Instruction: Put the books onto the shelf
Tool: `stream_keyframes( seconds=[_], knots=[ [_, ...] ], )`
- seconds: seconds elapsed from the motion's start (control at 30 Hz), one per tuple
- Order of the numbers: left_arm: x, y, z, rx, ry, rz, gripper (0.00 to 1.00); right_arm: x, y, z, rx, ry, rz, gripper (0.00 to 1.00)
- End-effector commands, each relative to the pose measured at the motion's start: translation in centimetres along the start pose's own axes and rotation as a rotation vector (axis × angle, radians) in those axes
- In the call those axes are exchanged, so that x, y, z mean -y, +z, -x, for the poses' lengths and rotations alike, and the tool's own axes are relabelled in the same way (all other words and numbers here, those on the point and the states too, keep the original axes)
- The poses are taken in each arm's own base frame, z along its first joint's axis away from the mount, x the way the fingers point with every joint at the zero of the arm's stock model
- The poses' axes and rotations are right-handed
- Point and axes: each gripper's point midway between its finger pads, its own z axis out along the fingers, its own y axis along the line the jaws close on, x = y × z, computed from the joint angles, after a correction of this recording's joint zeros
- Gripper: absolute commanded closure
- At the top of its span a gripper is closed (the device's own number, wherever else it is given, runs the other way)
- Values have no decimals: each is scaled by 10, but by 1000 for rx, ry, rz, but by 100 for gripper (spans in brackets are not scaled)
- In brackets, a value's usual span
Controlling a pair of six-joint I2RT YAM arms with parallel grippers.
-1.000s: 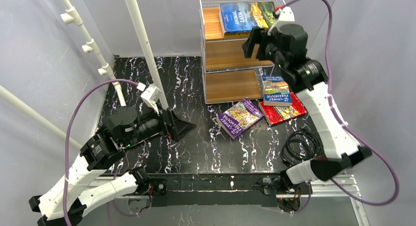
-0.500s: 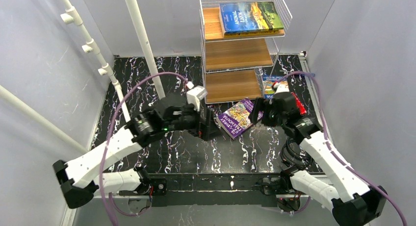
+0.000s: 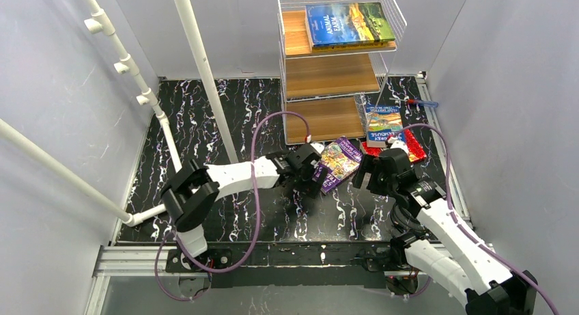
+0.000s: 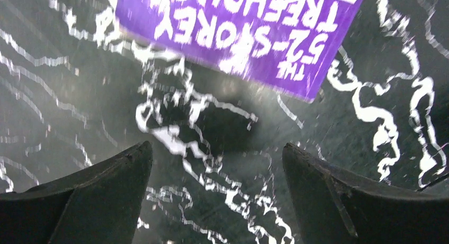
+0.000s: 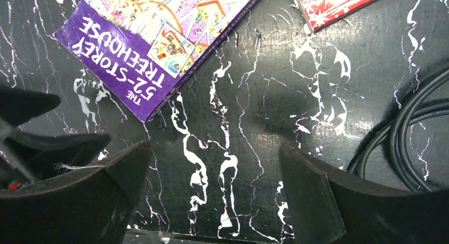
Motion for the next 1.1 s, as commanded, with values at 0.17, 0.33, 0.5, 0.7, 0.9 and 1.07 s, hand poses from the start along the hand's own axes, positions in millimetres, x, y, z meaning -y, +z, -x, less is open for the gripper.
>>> stream_keyframes(
  seconds=[0.17,0.33,0.5,0.7,0.9,1.07],
  knots=[
    [15,9,83,97,88,-163,10,2,-10,-2,51,67,30,2],
    [17,33,89,53,122,-175,10,-3,-9,-9,27,93,66,2],
    [16,54,90,24,114,-198,9,-7,-9,-12,1,97,80,4],
    [18,67,82,-10,131,-238,12,4,-21,-1,39,67,16,3],
    [0,65,83,35,140,-121,12,5,-19,-6,37,81,25,3],
    [-13,65,76,56,351,75,12,0,-15,-7,23,91,42,3]
  ],
)
